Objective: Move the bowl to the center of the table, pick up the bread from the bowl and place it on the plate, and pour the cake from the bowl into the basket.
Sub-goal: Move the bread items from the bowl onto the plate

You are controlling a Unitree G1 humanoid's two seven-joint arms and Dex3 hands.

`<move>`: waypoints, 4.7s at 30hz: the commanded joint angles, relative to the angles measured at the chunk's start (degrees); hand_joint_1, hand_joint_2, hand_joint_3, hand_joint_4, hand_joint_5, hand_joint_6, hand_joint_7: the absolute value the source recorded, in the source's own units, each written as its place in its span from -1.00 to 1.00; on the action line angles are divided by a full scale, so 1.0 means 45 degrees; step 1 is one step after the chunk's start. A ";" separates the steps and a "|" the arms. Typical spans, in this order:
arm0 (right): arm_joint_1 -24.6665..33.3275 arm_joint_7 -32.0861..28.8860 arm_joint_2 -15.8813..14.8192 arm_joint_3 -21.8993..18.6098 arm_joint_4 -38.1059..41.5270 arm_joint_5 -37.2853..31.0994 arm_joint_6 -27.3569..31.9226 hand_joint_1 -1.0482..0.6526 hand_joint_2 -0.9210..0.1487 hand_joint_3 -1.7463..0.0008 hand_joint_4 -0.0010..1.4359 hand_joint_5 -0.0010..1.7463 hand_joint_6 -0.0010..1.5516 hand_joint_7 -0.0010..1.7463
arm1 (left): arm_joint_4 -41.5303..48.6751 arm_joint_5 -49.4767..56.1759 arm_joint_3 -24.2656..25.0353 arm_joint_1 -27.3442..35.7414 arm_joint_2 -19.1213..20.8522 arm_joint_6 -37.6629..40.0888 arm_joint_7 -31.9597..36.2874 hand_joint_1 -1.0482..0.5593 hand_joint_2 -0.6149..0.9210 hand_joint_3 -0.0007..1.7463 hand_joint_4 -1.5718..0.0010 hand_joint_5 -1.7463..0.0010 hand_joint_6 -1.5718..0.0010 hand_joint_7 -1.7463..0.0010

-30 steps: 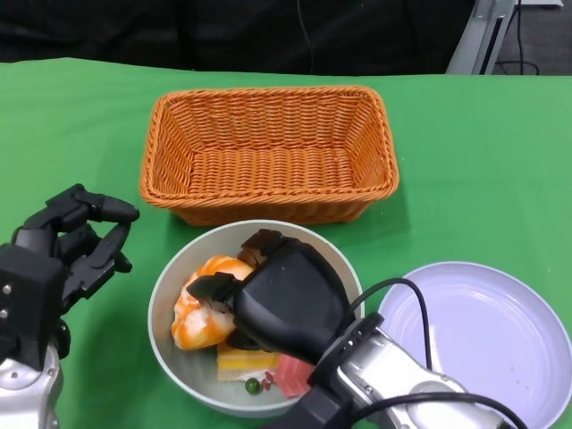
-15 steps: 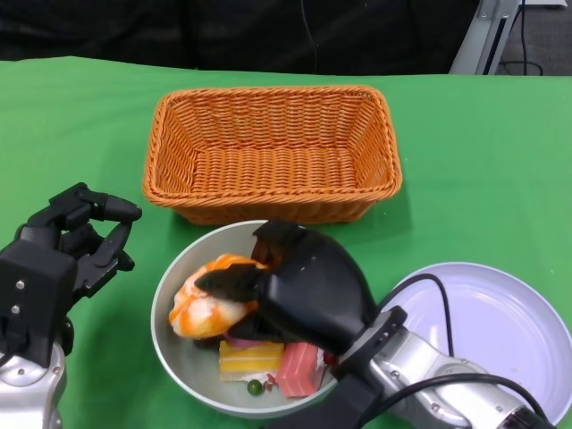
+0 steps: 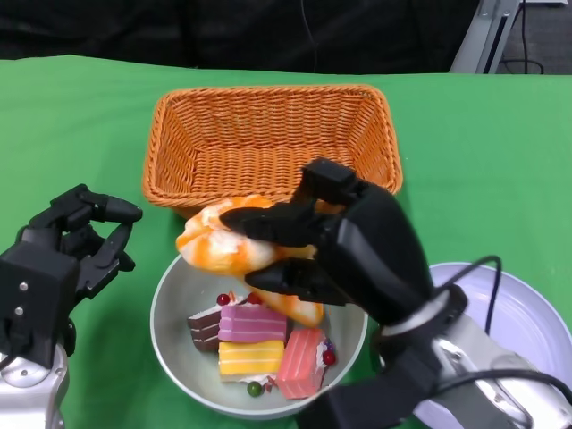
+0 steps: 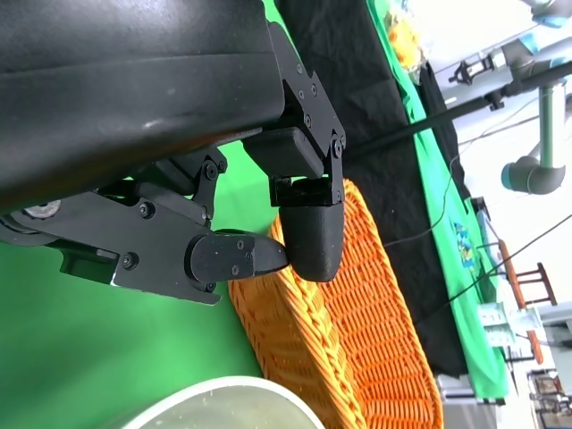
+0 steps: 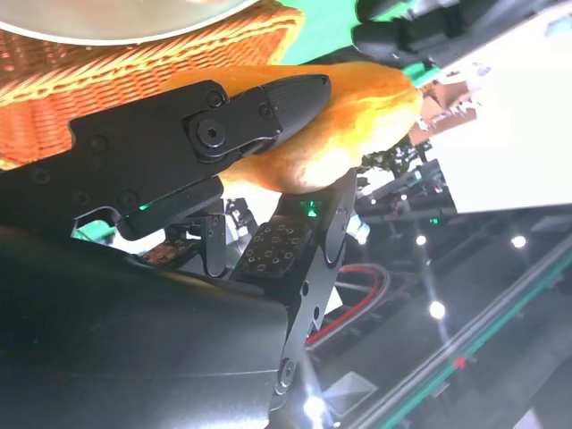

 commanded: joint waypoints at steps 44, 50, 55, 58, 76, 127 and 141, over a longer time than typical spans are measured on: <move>0.3515 -0.2111 -0.3307 -0.4604 0.4208 -0.0265 -0.0867 0.10 -0.88 0.99 0.24 0.27 0.48 -0.71 | 0.1328 -0.0258 0.0180 -0.0492 0.0631 -0.0781 -0.0213 0.16 1.00 -0.56 -0.02 -0.58 0.02 -0.27; 0.1896 -0.3435 -0.3482 -0.3189 0.7022 -0.1393 -0.0287 -0.01 -0.88 0.99 0.00 0.68 0.49 -0.82 | 0.1358 -0.0252 0.0146 -0.0495 0.0617 -0.0822 -0.0225 0.16 1.00 -0.57 -0.02 -0.58 0.02 -0.28; 0.1229 -0.3448 -0.3335 -0.1892 0.8310 -0.2076 0.0838 -0.05 -0.91 0.99 -0.09 0.82 0.52 -0.84 | 0.1072 -0.0283 0.0097 -0.0359 0.0555 -0.0709 -0.0259 0.15 1.00 -0.57 -0.03 -0.59 0.02 -0.27; 0.1589 -0.1740 -0.3382 -0.1394 0.7472 -0.2208 0.2313 -0.14 -0.99 0.97 -0.12 0.70 0.46 -0.86 | 0.0865 -0.0191 0.0035 -0.0244 0.0521 -0.0670 -0.0174 0.15 1.00 -0.57 -0.02 -0.58 0.03 -0.27; 0.6044 1.1075 -0.3885 -0.2033 -0.6236 -0.1650 0.9176 -0.56 -1.00 0.88 -0.60 -1.00 -0.71 -1.00 | 0.1305 -0.0164 -0.0015 -0.0461 0.0607 -0.0868 -0.0282 0.17 1.00 -0.56 -0.01 -0.62 0.02 -0.31; 0.2960 1.0889 0.2288 0.1264 -0.6728 -0.3553 0.9012 -0.66 -1.00 0.86 -0.25 -0.95 -0.43 -1.00 | 0.1312 -0.0081 -0.0026 -0.0601 0.0585 -0.0562 0.0023 0.16 1.00 -0.56 -0.01 -0.60 0.03 -0.30; 0.1774 0.7768 0.2034 0.1560 -0.2526 -0.4884 0.9160 -0.63 -1.00 0.80 -0.41 -1.00 -0.52 -1.00 | 0.1170 0.0068 -0.0026 -0.0518 0.0609 -0.0450 0.0043 0.16 1.00 -0.56 -0.02 -0.61 0.02 -0.30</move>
